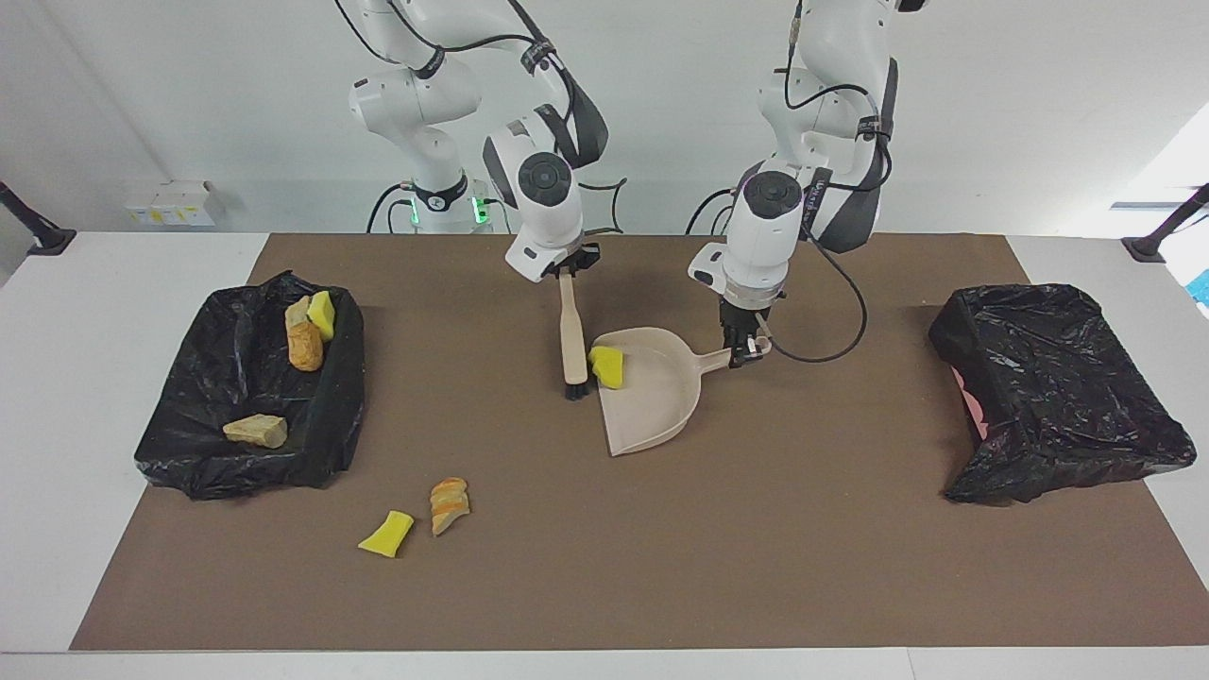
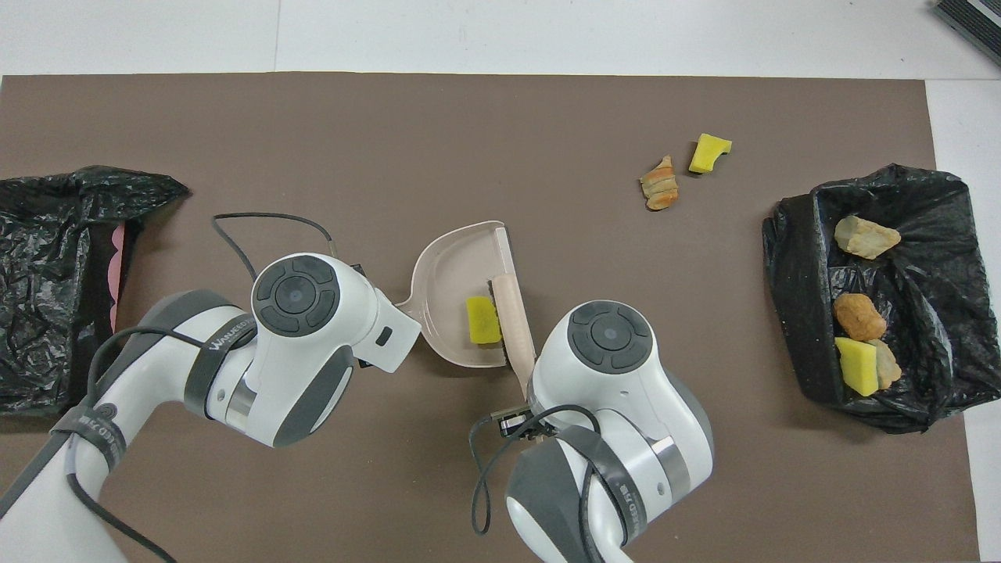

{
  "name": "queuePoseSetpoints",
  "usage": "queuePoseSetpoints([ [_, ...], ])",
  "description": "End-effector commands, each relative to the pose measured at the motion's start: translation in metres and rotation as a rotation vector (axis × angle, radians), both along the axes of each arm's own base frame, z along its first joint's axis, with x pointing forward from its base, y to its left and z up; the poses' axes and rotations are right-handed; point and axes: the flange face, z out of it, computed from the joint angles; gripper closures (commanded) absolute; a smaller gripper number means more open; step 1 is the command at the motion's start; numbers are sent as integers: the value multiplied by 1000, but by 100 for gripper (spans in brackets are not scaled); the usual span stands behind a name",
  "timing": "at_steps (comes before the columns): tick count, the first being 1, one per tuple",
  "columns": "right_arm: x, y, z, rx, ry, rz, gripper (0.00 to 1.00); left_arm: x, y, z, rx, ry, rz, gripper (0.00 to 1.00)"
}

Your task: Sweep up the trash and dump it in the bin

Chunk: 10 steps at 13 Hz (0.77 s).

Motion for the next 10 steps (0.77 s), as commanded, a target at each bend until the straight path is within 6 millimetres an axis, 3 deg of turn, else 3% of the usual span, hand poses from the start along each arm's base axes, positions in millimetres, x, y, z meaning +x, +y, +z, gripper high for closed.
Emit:
queuePoseSetpoints([
  [1,28,-13,18,-38,-20,40,100,-3,4,-1,-10,-26,41,100],
  [7,135,-95,24,-169,-65,-101,100,0,5,-1,-13,-29,60,100],
  [10,167,-149,15,-303,-121,-107,100,2,4,2,-27,-46,94,100],
])
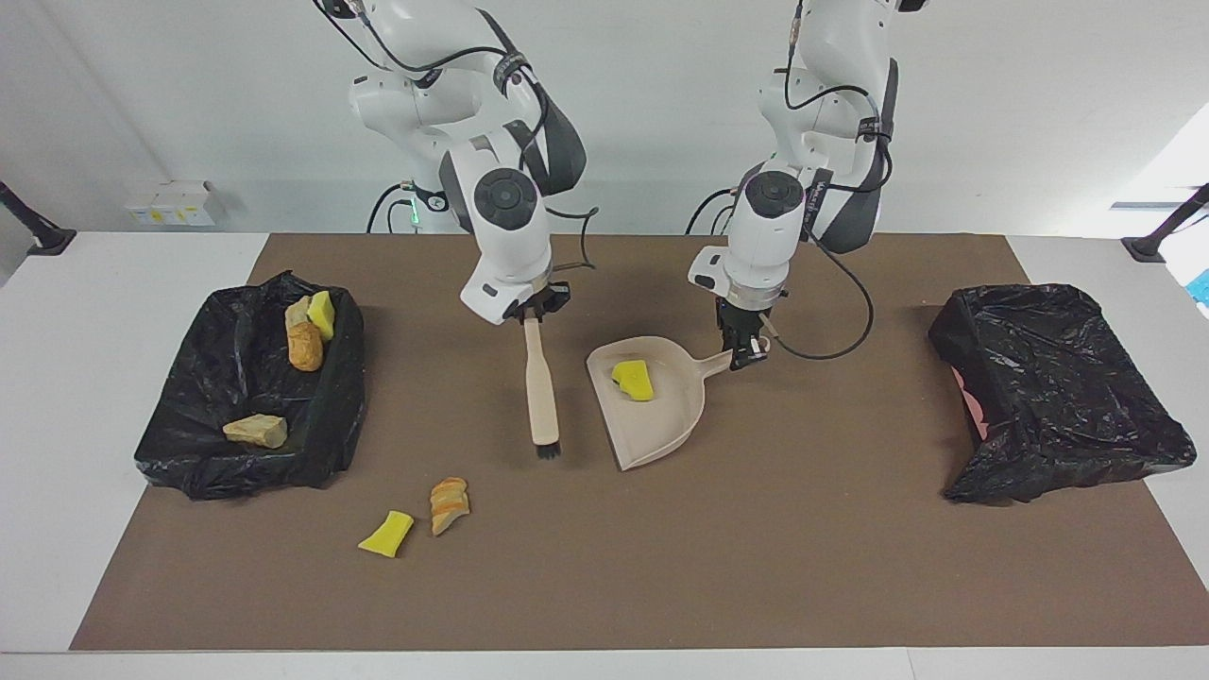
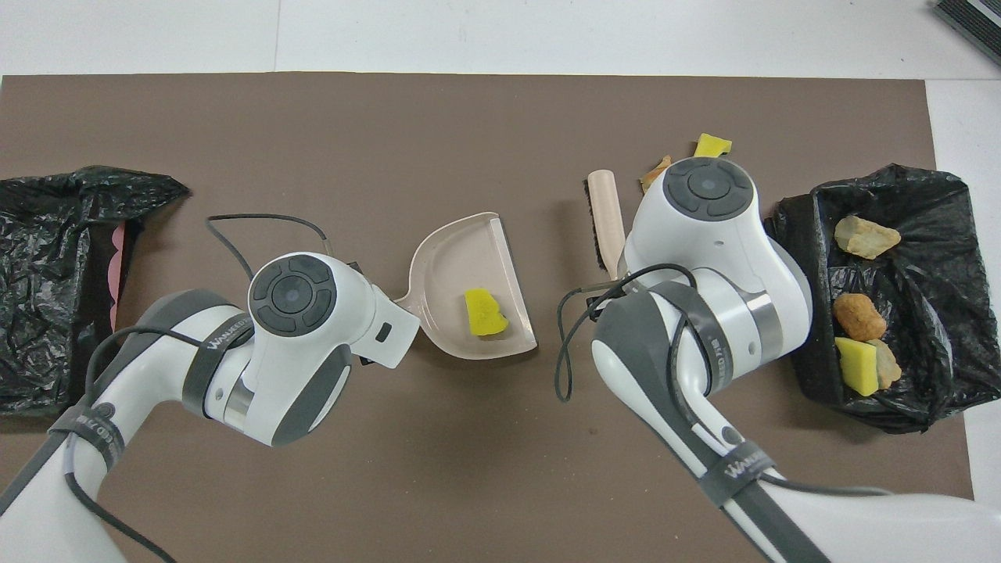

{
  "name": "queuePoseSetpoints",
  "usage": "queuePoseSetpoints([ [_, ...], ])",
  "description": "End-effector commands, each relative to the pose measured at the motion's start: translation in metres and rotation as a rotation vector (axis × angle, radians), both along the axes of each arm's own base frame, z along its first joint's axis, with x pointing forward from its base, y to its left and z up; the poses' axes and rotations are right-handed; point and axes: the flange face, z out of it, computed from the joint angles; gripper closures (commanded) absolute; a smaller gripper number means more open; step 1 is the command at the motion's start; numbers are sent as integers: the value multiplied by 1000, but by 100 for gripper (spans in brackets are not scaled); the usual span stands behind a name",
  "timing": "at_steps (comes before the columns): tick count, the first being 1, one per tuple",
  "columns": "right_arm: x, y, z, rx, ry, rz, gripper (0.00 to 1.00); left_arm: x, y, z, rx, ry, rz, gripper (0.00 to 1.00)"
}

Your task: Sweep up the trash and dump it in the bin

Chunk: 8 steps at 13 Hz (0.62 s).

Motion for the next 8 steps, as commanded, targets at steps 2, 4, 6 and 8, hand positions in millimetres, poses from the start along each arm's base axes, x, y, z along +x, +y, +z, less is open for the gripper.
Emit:
queuePoseSetpoints([
  [2,40,-52,-17,-157,-28,-14,100,-1,2,-1,-13,-27,39,100],
  [4,58,-76,-25,-213,-44,-14,100,-1,2,-1,-13,-27,39,100],
  [6,76,-115,-21,-300,-54,10,100,-1,2,-1,-13,-27,42,100],
  [8,88,-132,-23,-343,-62,71,100,-1,2,-1,-15,-27,61,100],
])
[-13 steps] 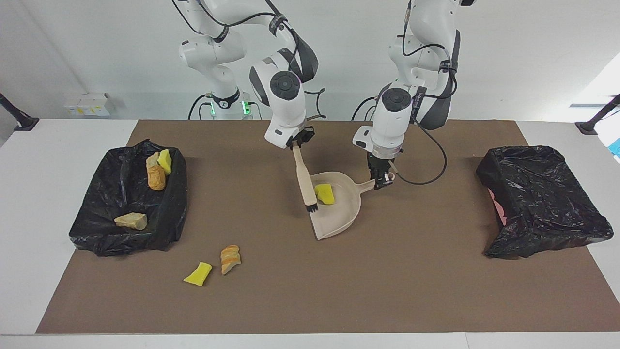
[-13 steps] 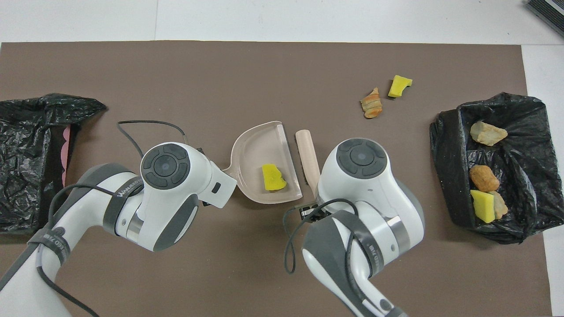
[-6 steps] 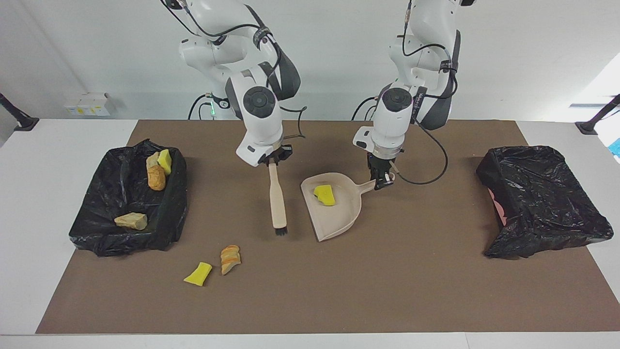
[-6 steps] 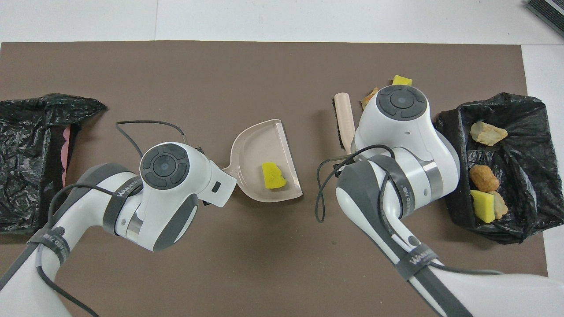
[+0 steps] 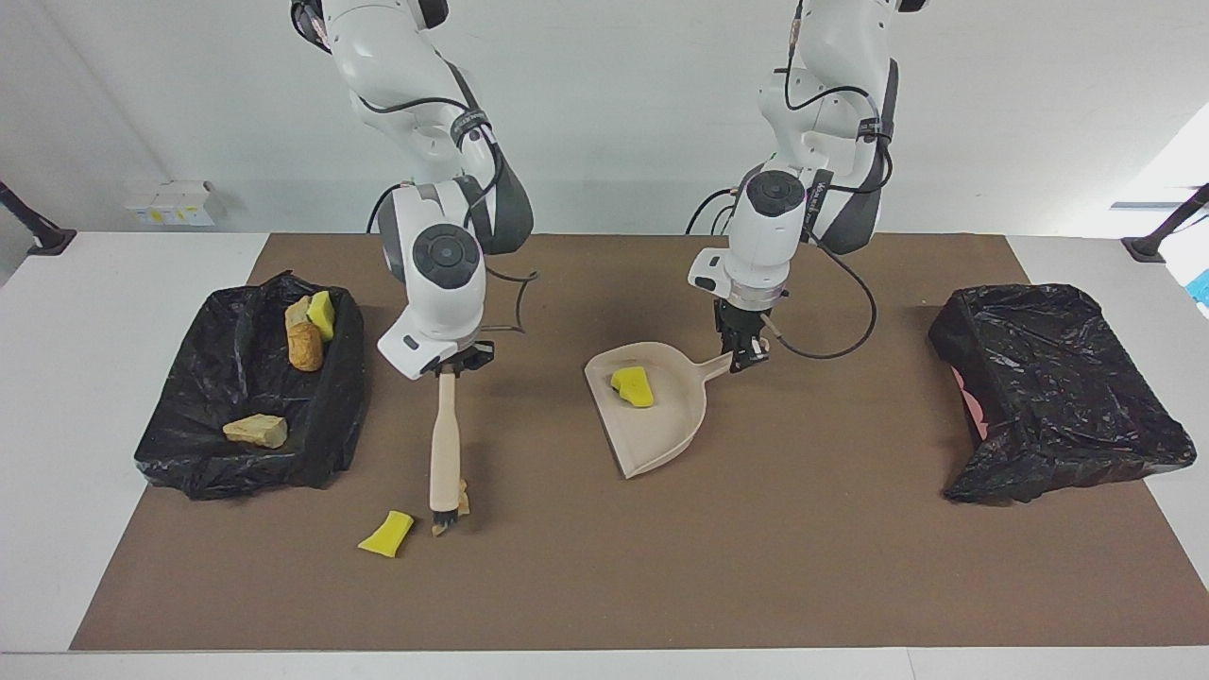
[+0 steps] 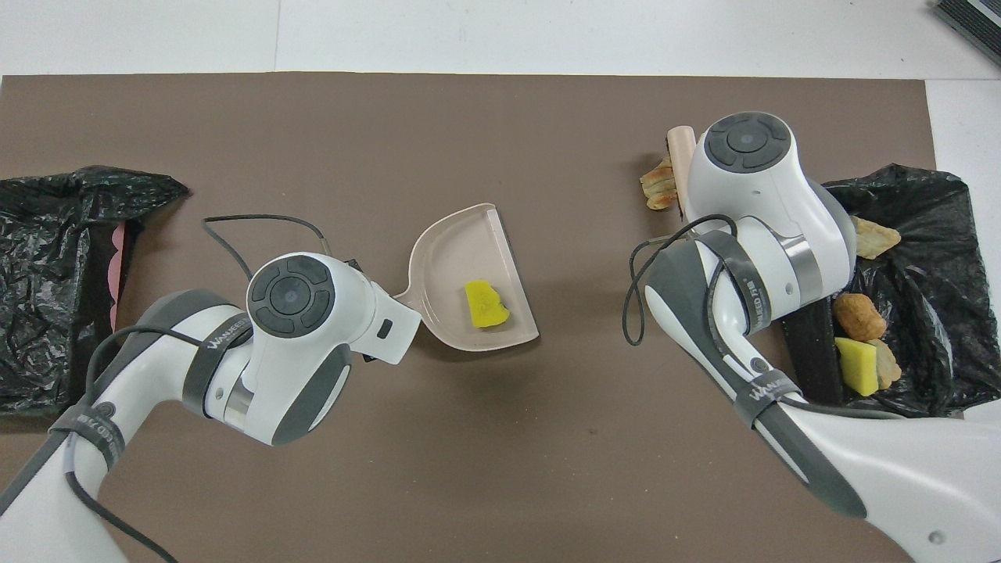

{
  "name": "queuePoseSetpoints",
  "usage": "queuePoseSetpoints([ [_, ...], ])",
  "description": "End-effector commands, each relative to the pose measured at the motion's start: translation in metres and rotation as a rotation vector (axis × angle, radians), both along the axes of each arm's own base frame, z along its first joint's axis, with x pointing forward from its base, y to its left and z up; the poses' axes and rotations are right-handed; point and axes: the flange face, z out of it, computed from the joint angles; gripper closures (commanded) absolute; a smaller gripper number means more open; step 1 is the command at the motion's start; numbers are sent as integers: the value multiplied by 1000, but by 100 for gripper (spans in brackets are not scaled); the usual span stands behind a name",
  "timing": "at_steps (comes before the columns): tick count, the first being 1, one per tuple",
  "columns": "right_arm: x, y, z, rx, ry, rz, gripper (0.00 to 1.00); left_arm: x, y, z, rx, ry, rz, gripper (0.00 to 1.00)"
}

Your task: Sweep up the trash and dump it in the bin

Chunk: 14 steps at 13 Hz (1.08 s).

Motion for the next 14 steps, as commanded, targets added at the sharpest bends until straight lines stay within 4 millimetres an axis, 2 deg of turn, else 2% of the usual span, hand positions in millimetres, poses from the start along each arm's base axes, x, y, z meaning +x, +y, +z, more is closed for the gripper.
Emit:
queuePoseSetpoints([
  [1,18,-16,-2,-83,4,64,100,-3,3,0,-8,-18,28,100],
  [2,21,-20,-7,-90,3,70,100,-3,3,0,-8,-18,36,100],
  [4,26,-42,-21,-75,21,72,100,-3,2,0,-10,-19,61,100],
  [6,28,-51,-26,-48,19,85,100,-4,2,-1,-10,-16,80,100],
  [7,27,-46,-29,-40,22,96,100,-3,2,-1,-11,-16,92,100],
  [8,24,-36,-32,-27,37,119,100,-4,2,-1,-10,-13,108,100],
  [11,5,12,-42,148,91,119,100,-11,-1,-2,14,21,128,100],
  [12,-3,41,-42,189,106,147,100,-12,-1,-3,21,28,146,100],
  [14,-18,83,-43,259,131,171,100,-18,-6,0,38,39,151,100],
])
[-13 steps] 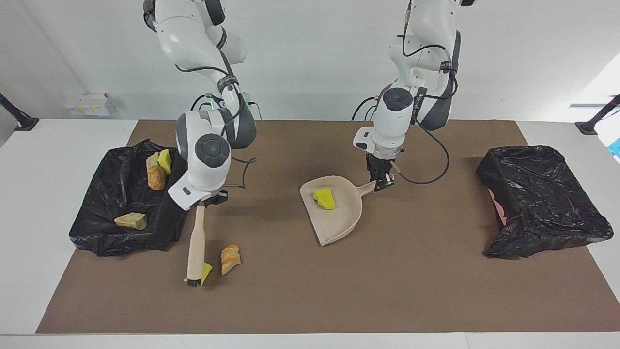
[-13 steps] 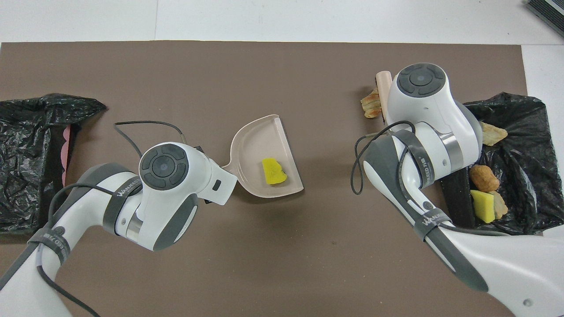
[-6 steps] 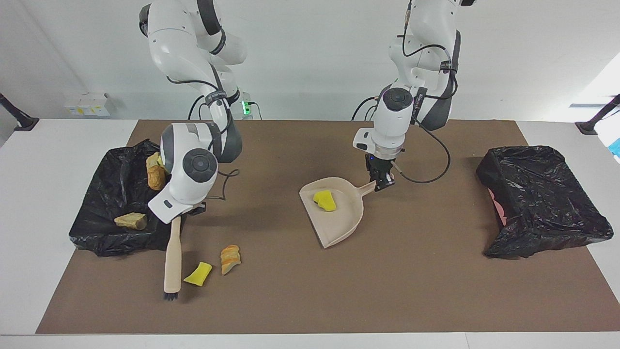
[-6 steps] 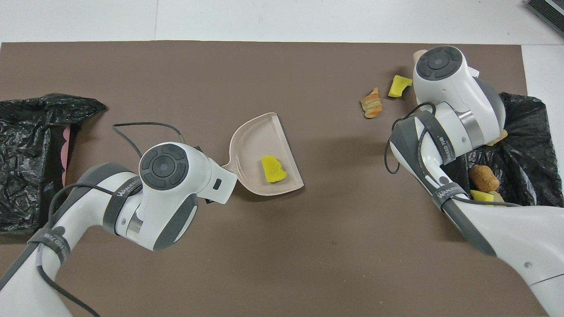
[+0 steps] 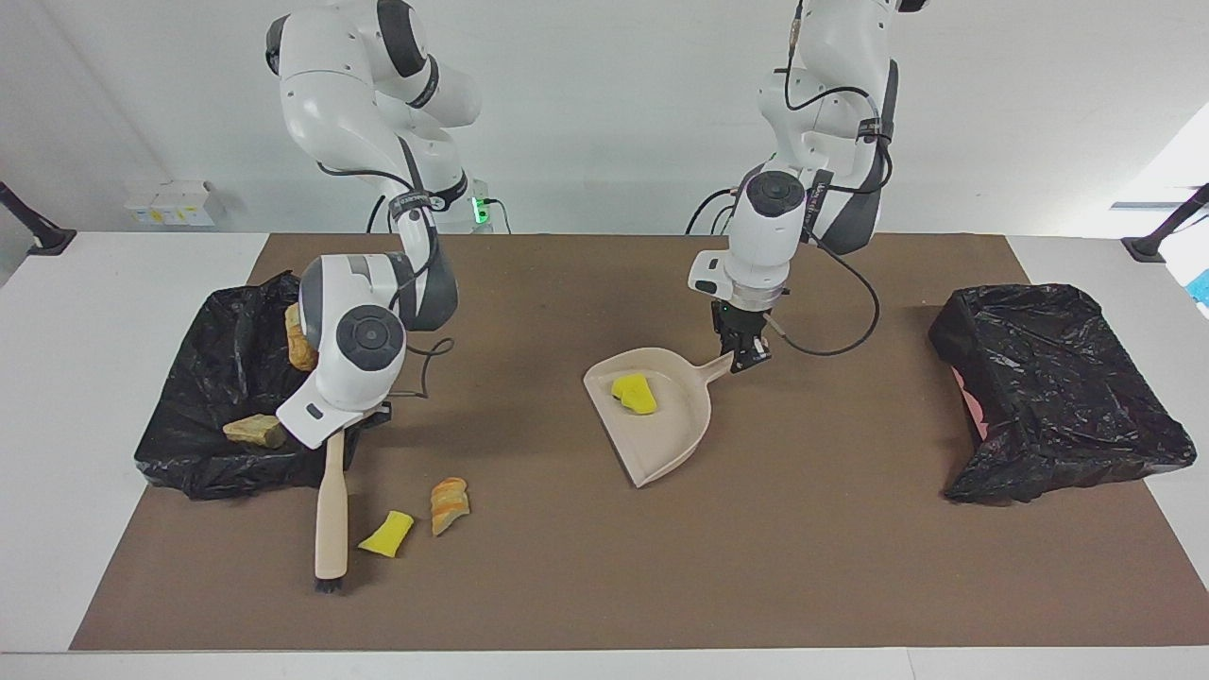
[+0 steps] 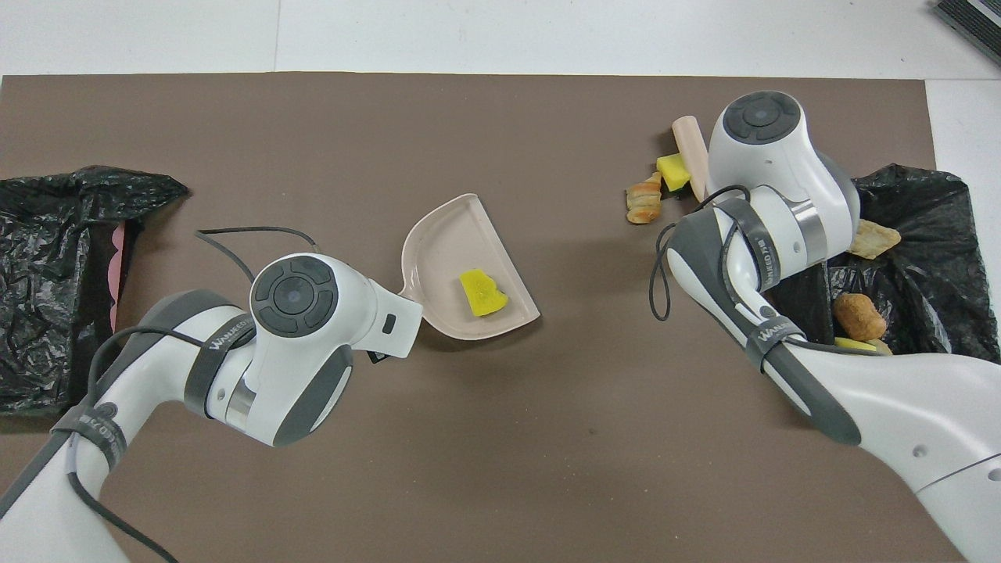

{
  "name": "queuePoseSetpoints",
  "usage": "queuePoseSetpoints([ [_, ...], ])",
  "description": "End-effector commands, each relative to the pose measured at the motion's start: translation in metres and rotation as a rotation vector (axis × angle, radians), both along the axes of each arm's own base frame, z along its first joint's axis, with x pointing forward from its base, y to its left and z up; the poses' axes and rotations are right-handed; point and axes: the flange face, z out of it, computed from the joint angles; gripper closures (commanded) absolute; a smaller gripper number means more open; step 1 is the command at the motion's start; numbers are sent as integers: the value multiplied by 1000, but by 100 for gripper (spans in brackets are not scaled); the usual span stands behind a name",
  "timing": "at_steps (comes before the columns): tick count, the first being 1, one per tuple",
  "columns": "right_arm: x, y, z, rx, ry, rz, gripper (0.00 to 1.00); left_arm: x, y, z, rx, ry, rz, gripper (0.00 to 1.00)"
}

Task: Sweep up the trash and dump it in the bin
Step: 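Sweep the bread and sponge pieces into the dustpan with the right gripper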

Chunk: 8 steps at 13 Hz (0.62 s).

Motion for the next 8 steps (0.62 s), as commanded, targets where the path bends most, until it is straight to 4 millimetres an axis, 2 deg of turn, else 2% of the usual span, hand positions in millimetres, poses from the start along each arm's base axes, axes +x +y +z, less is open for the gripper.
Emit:
queuePoseSetpoints([
  [1,-27,46,1,113,56,32,100,-15,-5,2,36,25,1,100],
  [3,-48,79,1,172,95,52,100,-17,-6,2,38,28,-3,100],
  [4,-55,84,-1,186,116,51,100,-20,-9,2,44,36,-9,100],
  [8,-92,140,3,266,172,92,100,-25,-14,2,54,43,-9,100],
])
